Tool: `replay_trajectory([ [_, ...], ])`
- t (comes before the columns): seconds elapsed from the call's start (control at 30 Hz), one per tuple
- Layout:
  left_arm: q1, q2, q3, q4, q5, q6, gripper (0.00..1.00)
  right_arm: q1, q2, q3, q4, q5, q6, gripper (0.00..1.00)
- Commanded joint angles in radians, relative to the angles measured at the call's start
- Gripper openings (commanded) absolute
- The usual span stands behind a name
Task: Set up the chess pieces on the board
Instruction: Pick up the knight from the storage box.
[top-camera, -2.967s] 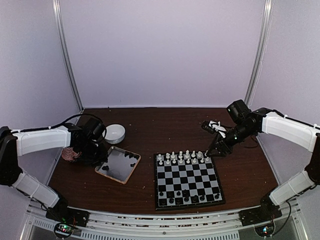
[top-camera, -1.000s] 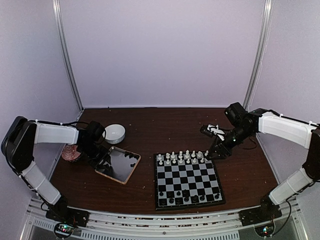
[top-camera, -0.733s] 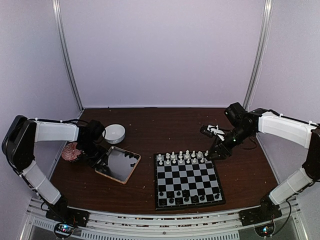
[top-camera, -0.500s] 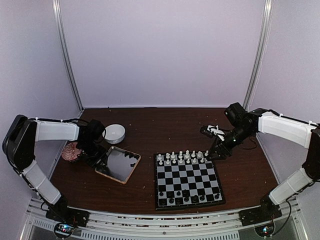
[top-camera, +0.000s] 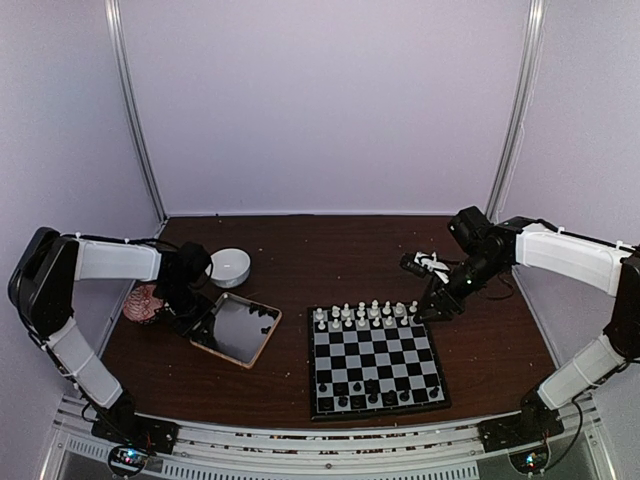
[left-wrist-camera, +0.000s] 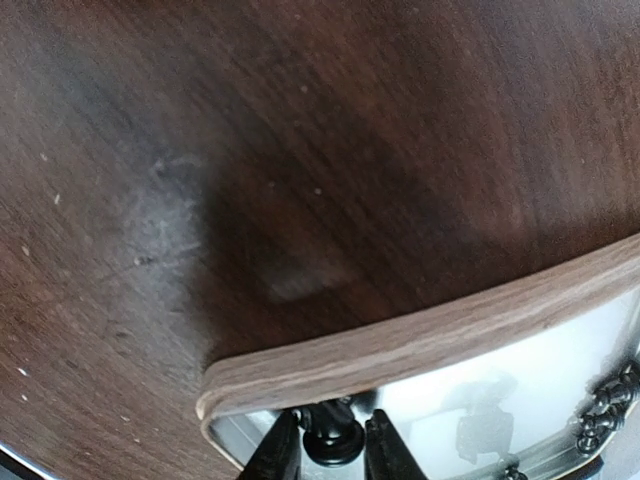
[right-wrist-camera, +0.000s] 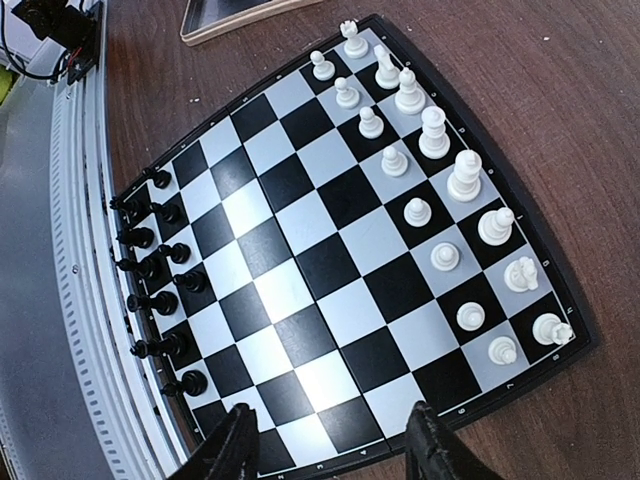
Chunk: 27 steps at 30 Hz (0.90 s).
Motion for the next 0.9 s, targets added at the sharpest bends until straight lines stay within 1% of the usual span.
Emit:
replay_trajectory([
  [0.0, 0.010, 0.025, 0.026, -0.054, -0.047, 0.028, 0.22, 0.001, 0.006, 0.030, -0.012, -0.018, -0.016, 0.51],
  [0.23, 0.010, 0.028, 0.046, -0.084, -0.085, 0.057, 0.17, 0.001, 0.007, 0.031, -0.016, -0.019, -0.017, 0.50],
  [0.37, 0.010, 0.034, 0.082, -0.120, -0.105, 0.126, 0.11, 0.000, 0.007, 0.031, -0.016, -0.022, -0.016, 0.50],
  [0.4, 0.007, 0.035, 0.095, -0.122, -0.104, 0.155, 0.07, 0.000, 0.008, 0.033, -0.016, -0.021, -0.015, 0.50],
  [0.47, -0.003, 0.038, 0.126, -0.124, -0.098, 0.231, 0.07, 0.001, 0.009, 0.035, -0.016, -0.021, -0.014, 0.50],
  [0.5, -0.014, 0.041, 0.145, -0.128, -0.098, 0.297, 0.06, 0.000, 0.009, 0.035, -0.015, -0.021, -0.013, 0.50],
  [0.6, -0.061, 0.042, 0.182, -0.149, -0.112, 0.385, 0.03, 0.000, 0.008, 0.036, -0.011, -0.019, -0.008, 0.50],
  [0.8, -0.213, 0.046, 0.232, -0.133, -0.186, 0.648, 0.01, 0.001, -0.003, 0.048, -0.008, -0.022, 0.012, 0.49],
  [0.87, -0.271, 0.013, 0.213, -0.055, -0.170, 0.762, 0.02, 0.001, -0.009, 0.065, -0.014, -0.040, 0.023, 0.49],
])
